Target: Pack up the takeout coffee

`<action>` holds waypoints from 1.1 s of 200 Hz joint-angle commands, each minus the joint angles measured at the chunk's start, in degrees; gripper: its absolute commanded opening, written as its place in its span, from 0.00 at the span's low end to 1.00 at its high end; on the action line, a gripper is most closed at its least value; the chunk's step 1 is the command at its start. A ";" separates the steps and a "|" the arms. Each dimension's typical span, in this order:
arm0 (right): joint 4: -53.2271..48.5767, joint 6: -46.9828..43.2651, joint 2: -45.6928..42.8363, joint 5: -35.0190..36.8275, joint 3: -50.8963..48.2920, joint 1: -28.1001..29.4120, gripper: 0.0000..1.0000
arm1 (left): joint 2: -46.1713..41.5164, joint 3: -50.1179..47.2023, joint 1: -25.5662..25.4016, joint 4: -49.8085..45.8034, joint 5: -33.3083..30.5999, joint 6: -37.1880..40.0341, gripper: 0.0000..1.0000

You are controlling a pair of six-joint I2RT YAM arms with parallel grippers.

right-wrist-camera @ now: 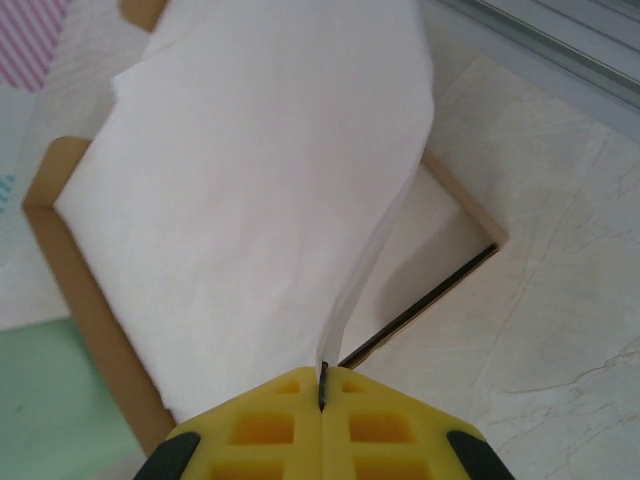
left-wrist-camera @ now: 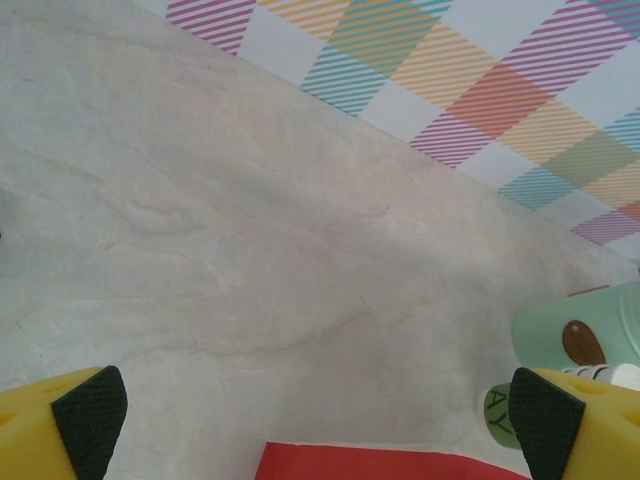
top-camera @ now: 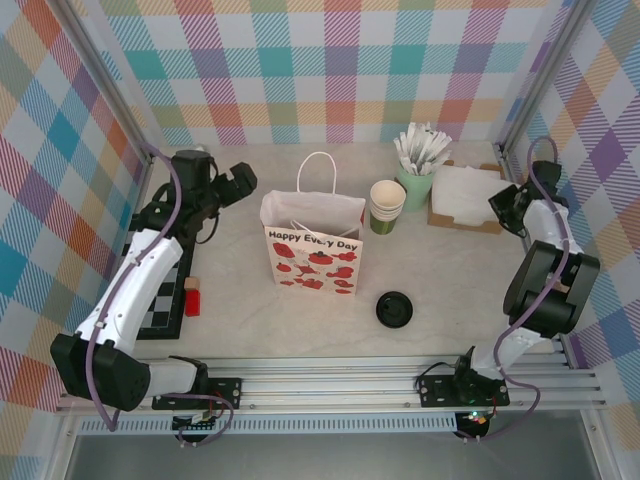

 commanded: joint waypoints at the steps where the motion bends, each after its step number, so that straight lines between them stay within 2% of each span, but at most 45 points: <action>1: 0.06 -6.79 -8.53 1.73 4.10 2.36 0.00 | -2.56 4.07 2.44 5.63 6.33 7.62 1.00; 34: -3.87 -13.67 -16.26 -2.01 11.96 5.62 0.00 | -1.16 9.89 3.17 10.37 16.28 15.43 1.00; 72: -11.69 -23.65 -20.80 -4.17 25.57 17.49 0.00 | 3.39 17.66 2.94 16.71 34.30 18.31 1.00; 86: -13.57 -23.96 -21.32 -0.52 30.18 23.21 0.00 | 5.34 20.85 1.80 16.14 39.87 20.64 1.00; 110: -16.41 -14.24 -20.89 14.13 38.16 32.51 0.00 | 7.07 25.51 -3.10 9.61 44.74 29.77 1.00; 116: -17.28 -11.52 -20.49 16.10 39.98 34.05 0.00 | 6.95 25.60 -4.72 9.53 45.14 32.12 1.00; 154: -16.17 -6.63 -17.84 15.68 44.68 42.74 0.00 | 8.73 28.14 -13.98 8.06 44.19 47.59 1.00; 171: -17.99 -6.58 -15.35 13.57 48.32 44.91 0.00 | 11.42 30.56 -15.58 10.04 39.47 49.36 1.00; 191: -19.55 -5.40 -13.33 12.43 50.70 46.82 0.00 | 15.08 34.75 -16.16 11.48 37.23 51.10 1.00; 220: -18.09 -0.56 -11.23 8.62 50.74 48.60 0.00 | 20.58 41.21 -19.94 5.71 35.85 62.00 1.00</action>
